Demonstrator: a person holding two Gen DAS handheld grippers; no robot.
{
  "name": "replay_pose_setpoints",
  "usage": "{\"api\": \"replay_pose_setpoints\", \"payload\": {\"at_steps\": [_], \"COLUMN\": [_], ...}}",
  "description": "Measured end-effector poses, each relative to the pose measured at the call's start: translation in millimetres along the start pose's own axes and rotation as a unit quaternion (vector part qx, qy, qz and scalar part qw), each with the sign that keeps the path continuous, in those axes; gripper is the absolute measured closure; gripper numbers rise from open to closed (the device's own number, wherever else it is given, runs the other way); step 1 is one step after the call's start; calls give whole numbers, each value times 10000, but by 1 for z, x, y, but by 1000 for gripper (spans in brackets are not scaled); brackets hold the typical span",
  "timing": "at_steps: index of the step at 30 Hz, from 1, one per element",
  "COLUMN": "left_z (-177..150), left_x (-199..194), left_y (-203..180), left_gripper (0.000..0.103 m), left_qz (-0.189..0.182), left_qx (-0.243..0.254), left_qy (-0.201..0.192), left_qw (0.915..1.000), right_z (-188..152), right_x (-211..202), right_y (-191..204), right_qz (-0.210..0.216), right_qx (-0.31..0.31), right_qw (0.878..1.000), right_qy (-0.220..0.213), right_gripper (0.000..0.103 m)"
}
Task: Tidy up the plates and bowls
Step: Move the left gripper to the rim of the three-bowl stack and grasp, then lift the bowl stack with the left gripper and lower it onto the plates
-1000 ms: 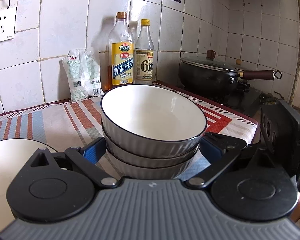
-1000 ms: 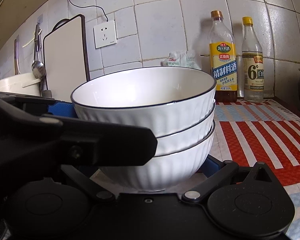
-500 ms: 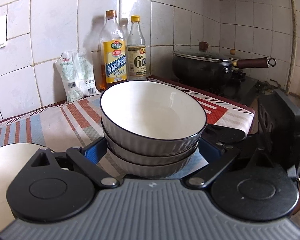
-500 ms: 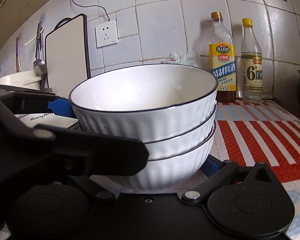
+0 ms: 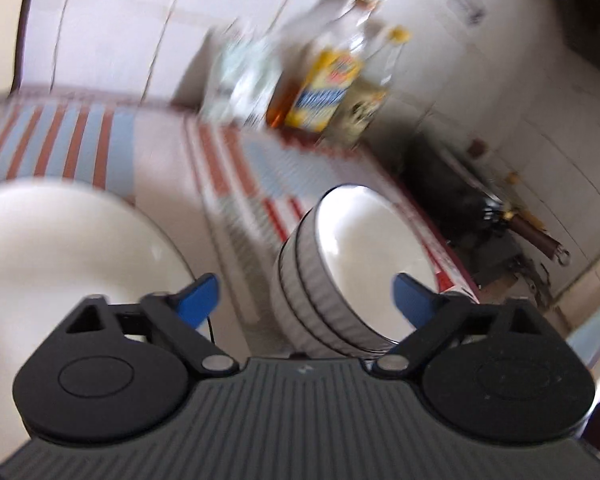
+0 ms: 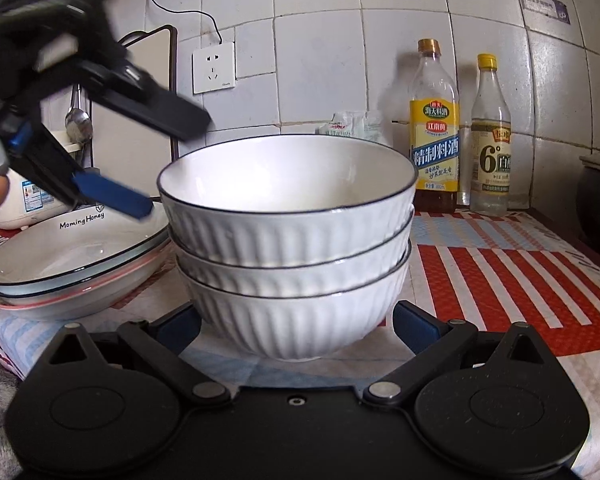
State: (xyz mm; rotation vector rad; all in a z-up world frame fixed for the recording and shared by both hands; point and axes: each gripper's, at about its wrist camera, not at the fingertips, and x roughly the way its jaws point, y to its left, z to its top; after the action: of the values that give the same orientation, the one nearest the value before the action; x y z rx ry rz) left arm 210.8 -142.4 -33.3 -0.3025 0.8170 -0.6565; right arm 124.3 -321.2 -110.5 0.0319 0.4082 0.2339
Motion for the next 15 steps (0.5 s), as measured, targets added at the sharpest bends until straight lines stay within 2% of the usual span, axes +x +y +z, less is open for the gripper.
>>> {"api": "replay_pose_setpoints", "payload": {"at_steps": [1,5,6,9,12,15], "left_z": [1,2,1,-2,-7,-10], "left_x": [7,30,32,34,37,40], "left_y": [0,7,8,8,3,-5], "left_gripper": [20,39,43,47,54,63], "left_qz": [39,178,177,284,424,494], "left_qx": [-88,-724,-816,-887,-790,-639], "left_qy": [168,546,551,335,105,87], "left_qw": [9998,9957,9950,9951,9959,9967], "right_z": [2,5,6,6,2,0], "right_x": [0,0,0,1,3,5], "right_y": [2,3,3,4,-1,-1], "right_qz": [-26,-76,-88,-126,1,50], "right_qx": [-25,15,21,-5,84,80], "right_qw": [10000,9999,9999,9999,10000,9999], "right_qy": [-12,74,89,78,23,-47], "right_gripper": [0,0,0,0,0,0]}}
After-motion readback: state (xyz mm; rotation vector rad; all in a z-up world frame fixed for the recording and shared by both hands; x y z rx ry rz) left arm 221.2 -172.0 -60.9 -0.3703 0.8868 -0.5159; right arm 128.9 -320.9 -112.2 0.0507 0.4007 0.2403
